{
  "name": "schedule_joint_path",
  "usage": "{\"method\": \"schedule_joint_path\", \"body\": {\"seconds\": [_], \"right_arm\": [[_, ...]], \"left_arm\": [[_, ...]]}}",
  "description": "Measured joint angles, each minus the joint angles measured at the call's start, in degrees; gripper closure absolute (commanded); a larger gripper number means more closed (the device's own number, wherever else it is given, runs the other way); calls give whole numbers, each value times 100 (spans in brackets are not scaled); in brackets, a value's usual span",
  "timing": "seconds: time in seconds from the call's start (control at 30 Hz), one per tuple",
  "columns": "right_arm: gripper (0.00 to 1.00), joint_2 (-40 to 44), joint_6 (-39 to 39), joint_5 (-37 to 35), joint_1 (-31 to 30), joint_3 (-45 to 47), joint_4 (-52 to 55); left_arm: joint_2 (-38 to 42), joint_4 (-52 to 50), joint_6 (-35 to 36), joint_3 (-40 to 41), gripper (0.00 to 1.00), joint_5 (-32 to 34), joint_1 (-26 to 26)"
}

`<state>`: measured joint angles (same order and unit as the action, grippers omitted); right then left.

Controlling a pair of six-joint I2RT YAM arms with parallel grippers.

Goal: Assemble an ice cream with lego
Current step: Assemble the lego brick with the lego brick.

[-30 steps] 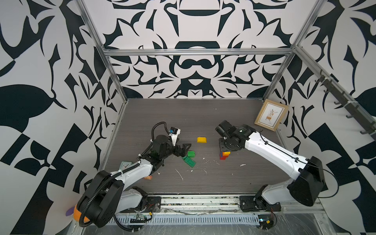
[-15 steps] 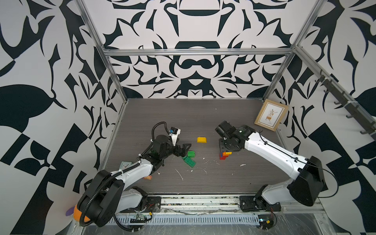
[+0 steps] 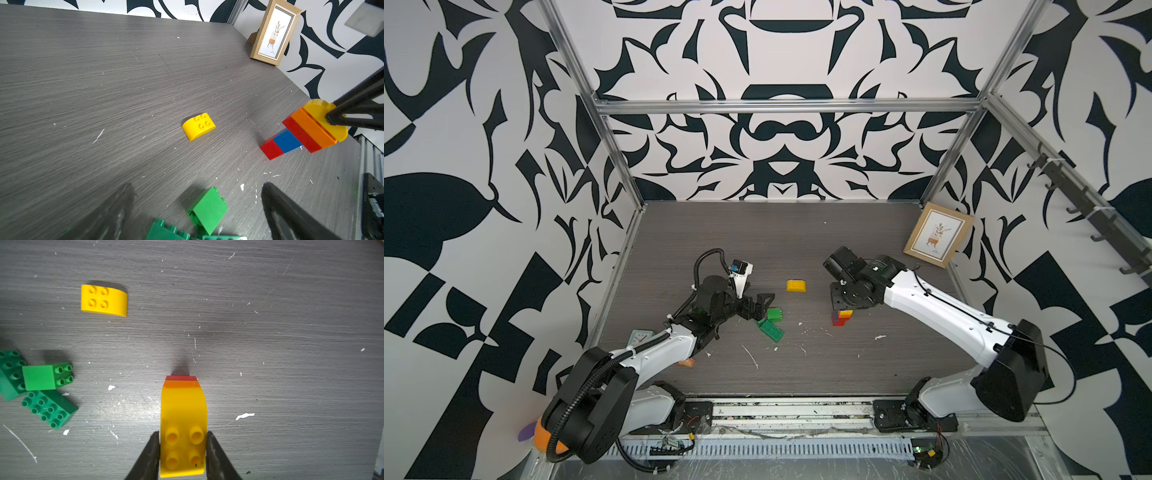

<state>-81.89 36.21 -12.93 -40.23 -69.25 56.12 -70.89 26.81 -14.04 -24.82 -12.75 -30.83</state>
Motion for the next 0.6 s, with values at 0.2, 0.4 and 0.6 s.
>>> {"method": "schedule_joint_path", "body": {"seconds": [0.2, 0.4, 0.6], "right_arm": [[67, 0, 2, -20, -4, 0, 0], [67, 0, 2, -22, -39, 0, -2], [67, -7, 2, -127, -146, 0, 42]], "left_arm": [[0, 0, 2, 0, 1, 0, 0], [0, 0, 2, -2, 1, 0, 0], [-7, 0, 2, -2, 1, 0, 0]]}}
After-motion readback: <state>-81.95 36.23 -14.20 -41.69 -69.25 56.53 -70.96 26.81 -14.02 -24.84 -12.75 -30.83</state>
